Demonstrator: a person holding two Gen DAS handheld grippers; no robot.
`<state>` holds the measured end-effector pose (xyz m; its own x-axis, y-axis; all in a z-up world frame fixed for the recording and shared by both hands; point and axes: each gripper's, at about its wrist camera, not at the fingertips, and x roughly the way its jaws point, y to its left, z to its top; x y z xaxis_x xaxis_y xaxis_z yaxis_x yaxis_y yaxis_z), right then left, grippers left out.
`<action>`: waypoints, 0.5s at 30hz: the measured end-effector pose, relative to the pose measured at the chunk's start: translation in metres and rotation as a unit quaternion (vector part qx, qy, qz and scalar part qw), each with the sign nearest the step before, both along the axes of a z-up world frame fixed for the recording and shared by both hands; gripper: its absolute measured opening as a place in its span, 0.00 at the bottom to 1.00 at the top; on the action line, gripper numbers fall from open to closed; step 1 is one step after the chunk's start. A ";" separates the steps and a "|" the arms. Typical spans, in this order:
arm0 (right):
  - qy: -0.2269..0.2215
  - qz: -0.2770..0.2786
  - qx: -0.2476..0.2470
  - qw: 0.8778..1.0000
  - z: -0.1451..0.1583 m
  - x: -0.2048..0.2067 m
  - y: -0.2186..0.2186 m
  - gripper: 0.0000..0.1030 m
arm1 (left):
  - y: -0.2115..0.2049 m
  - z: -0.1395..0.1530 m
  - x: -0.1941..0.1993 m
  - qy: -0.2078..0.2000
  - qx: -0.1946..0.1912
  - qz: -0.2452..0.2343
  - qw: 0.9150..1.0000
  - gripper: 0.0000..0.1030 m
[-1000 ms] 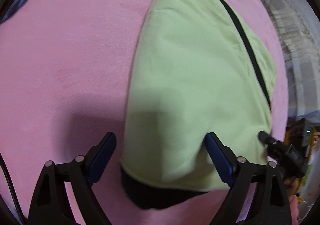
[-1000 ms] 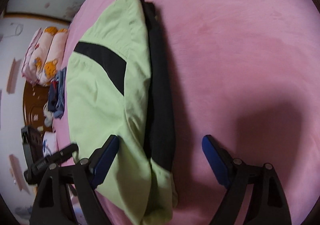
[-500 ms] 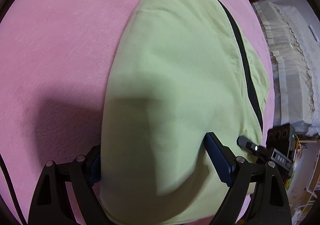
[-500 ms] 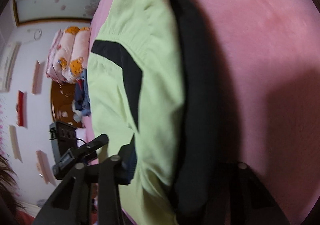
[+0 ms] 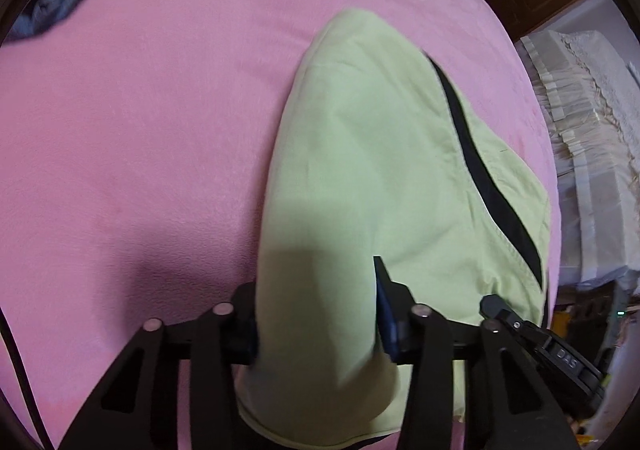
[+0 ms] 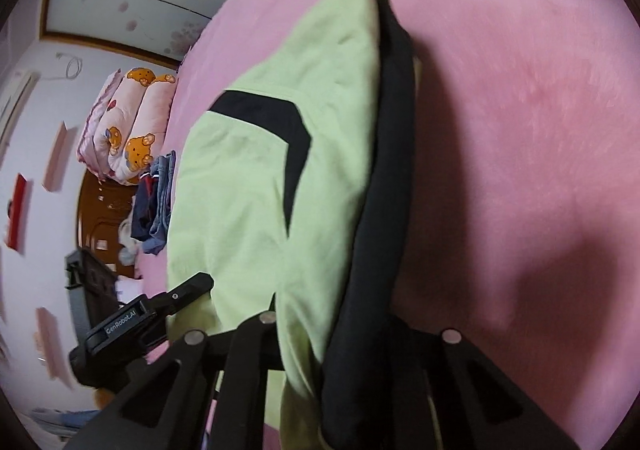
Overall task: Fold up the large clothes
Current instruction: 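Close both tools on the black edge of the green bundle, then lift the bundle and carry it onto the blue folded clothes stack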
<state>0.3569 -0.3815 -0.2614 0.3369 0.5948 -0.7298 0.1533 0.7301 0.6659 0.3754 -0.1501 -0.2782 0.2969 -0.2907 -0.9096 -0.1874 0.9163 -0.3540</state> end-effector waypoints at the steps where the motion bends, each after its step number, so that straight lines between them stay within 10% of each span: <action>1: -0.005 -0.001 -0.010 1.000 0.007 -0.002 0.004 0.10 | -0.002 0.005 -0.001 0.001 0.004 -0.004 1.000 0.39; 15: -0.115 0.032 -0.099 0.988 0.104 -0.033 0.071 0.07 | 0.041 0.094 -0.021 -0.060 0.016 -0.004 0.998 0.31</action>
